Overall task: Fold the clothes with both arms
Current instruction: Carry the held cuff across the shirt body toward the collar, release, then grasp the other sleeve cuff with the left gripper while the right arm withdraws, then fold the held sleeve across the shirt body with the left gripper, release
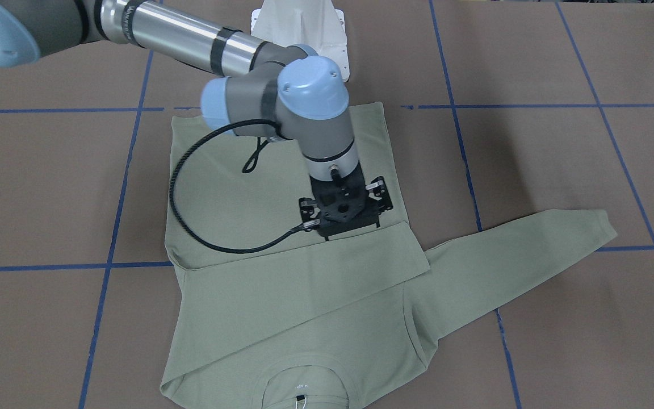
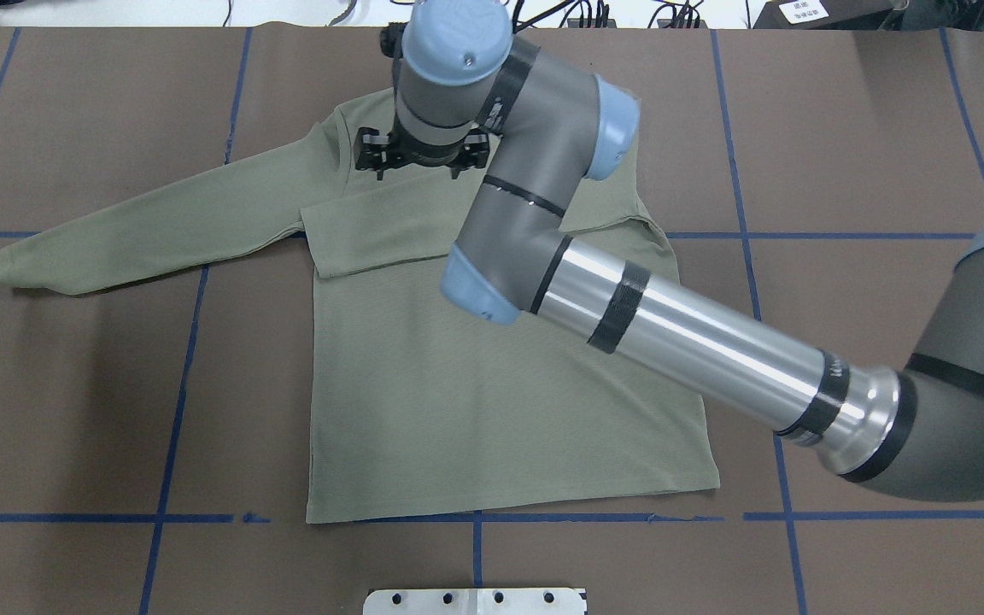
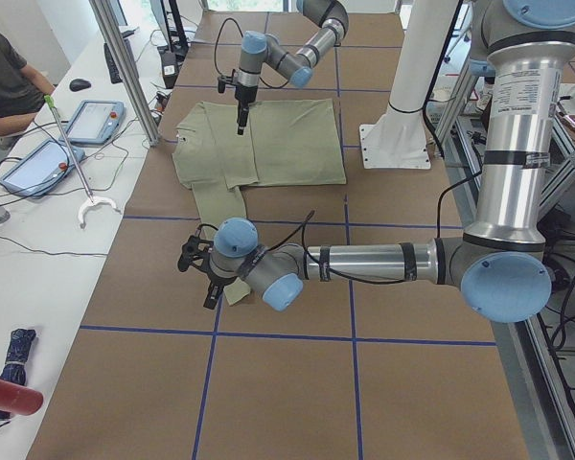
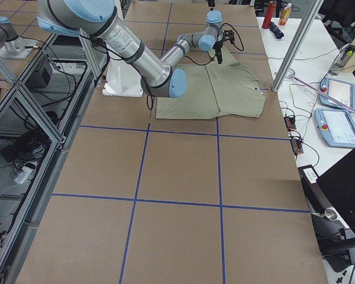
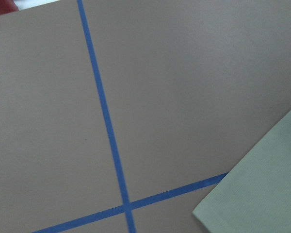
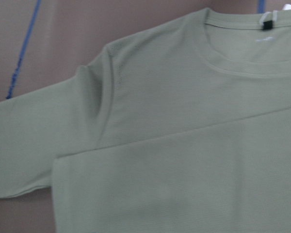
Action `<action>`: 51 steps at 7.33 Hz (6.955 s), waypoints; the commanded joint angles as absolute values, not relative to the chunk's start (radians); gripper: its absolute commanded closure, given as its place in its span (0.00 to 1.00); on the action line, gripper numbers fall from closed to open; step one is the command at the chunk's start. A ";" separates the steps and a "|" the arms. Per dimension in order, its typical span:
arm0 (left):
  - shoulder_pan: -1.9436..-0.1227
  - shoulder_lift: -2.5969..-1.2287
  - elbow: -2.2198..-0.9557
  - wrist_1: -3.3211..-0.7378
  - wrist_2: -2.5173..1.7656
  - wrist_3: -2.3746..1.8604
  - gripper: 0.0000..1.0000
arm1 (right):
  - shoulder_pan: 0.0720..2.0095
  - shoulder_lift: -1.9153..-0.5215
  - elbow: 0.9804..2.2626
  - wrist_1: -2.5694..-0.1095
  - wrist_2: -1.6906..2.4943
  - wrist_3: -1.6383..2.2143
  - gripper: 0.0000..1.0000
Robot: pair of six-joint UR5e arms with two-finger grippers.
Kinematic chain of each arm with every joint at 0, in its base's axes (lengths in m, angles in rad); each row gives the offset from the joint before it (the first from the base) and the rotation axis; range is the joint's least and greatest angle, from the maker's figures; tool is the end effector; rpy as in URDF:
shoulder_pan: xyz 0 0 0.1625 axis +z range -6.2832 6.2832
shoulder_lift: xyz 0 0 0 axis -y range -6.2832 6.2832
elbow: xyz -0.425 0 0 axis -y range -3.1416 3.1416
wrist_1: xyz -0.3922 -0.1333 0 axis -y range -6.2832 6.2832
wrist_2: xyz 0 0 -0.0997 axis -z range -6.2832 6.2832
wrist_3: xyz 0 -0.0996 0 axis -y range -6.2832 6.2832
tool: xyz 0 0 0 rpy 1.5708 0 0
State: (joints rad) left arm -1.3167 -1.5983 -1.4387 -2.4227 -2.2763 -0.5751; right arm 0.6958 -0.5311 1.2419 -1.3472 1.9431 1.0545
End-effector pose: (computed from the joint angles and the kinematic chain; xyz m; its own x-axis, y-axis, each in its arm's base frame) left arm 0.0658 -0.5268 0.6161 0.6256 0.1324 -0.7688 0.1858 0.9319 0.3116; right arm -0.5499 -0.5857 0.0968 0.5806 -0.1142 0.8061 -0.0988 0.9729 0.2090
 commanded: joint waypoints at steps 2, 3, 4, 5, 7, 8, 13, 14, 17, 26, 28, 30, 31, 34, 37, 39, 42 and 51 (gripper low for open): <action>-1.149 -1.520 -1.440 -2.608 -2.032 -1.019 0.00 | 0.892 -0.823 1.562 -1.651 2.074 0.742 0.00; -1.128 -1.517 -1.437 -2.608 -1.987 -1.107 0.00 | 0.941 -0.891 1.609 -1.679 2.116 0.662 0.00; -1.064 -1.517 -1.430 -2.608 -1.921 -1.183 0.00 | 0.986 -0.960 1.650 -1.680 2.164 0.585 0.00; -1.010 -1.523 -1.422 -2.609 -1.878 -1.234 0.00 | 1.008 -0.991 1.664 -1.680 2.174 0.548 0.00; -0.982 -1.532 -1.405 -2.608 -1.876 -1.240 0.01 | 1.015 -0.996 1.663 -1.680 2.172 0.540 0.00; -0.982 -1.531 -1.401 -2.608 -1.876 -1.238 0.01 | 1.017 -0.997 1.663 -1.680 2.172 0.540 0.00; -0.971 -1.537 -1.381 -2.603 -1.862 -1.235 0.24 | 1.017 -1.017 1.695 -1.680 2.174 0.540 0.00; -0.971 -1.537 -1.381 -2.602 -1.861 -1.235 0.36 | 1.017 -1.022 1.706 -1.680 2.174 0.540 0.00; -0.973 -1.540 -1.385 -2.602 -1.864 -1.236 0.91 | 1.017 -1.029 1.706 -1.680 2.174 0.540 0.00; -0.973 -1.693 -1.613 -2.224 -1.960 -1.252 1.00 | 1.037 -1.101 1.744 -1.675 2.190 0.538 0.00; -0.962 -1.908 -1.637 -1.988 -1.991 -1.348 1.00 | 1.066 -1.194 1.793 -1.677 2.192 0.476 0.00; -0.896 -2.160 -1.597 -1.798 -1.993 -1.499 1.00 | 1.087 -1.317 1.830 -1.666 2.200 0.415 0.00; -0.867 -2.260 -1.541 -1.801 -1.999 -1.591 1.00 | 1.115 -1.381 1.844 -1.664 2.235 0.384 0.00; -0.777 -2.622 -1.311 -1.818 -1.999 -1.872 1.00 | 1.175 -1.471 1.847 -1.666 2.241 0.258 0.00; -0.611 -2.773 -1.091 -1.998 -1.913 -2.086 1.00 | 1.177 -1.474 1.842 -1.666 2.241 0.259 0.00; -0.592 -2.786 -0.993 -2.097 -1.853 -2.106 1.00 | 1.177 -1.474 1.842 -1.667 2.243 0.265 0.00; -0.507 -2.827 -0.956 -2.106 -1.777 -2.181 1.00 | 1.177 -1.474 1.841 -1.667 2.261 0.268 0.00; -0.541 -2.314 -1.758 -1.777 -1.789 -1.708 0.00 | 0.972 -1.550 1.900 -1.259 2.246 0.770 0.00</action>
